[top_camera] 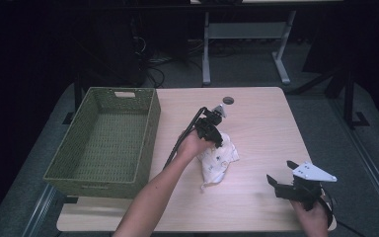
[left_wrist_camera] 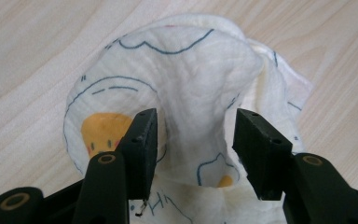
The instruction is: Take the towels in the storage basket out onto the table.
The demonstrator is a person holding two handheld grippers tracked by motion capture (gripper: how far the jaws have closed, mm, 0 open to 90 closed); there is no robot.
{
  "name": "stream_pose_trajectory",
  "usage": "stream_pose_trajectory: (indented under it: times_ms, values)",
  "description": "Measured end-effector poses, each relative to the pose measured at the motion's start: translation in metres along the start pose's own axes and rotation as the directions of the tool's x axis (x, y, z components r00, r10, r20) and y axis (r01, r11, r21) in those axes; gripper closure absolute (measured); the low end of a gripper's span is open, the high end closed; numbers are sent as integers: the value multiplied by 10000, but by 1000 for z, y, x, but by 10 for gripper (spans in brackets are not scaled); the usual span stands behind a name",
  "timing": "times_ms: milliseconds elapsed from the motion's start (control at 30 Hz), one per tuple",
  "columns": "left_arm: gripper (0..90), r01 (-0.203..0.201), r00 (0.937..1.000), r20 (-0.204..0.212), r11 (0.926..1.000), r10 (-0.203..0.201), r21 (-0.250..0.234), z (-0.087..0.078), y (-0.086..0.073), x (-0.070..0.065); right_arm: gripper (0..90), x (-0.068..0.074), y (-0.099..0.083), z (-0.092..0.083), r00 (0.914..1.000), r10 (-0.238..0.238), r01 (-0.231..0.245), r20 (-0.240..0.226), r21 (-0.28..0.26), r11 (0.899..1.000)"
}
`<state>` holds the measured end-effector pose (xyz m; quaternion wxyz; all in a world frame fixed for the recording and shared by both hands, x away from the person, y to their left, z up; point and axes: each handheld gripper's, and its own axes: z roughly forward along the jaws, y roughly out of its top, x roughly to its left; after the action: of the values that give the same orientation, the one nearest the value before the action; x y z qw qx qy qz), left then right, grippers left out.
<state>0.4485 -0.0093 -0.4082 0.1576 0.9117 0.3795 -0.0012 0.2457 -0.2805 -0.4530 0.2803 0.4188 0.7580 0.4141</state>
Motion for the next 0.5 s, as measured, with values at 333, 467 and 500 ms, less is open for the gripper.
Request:
stream_pose_trajectory:
  times_ms: [333,467,500]
  values:
    - [418,-72,9999,97,9997,75,-255,-6,0,-2,136,0,0,2,9999,-125,125,-9,80,9999]
    - [414,-144,9997,212,9990,153,-431,-11,-2,-3,136,0,-2,2,10000,-66,67,-15,91,9999]
    - [410,-144,9997,212,9990,153,-431,-11,-2,-3,136,-1,-2,2,10000,-64,64,-5,82,9999]
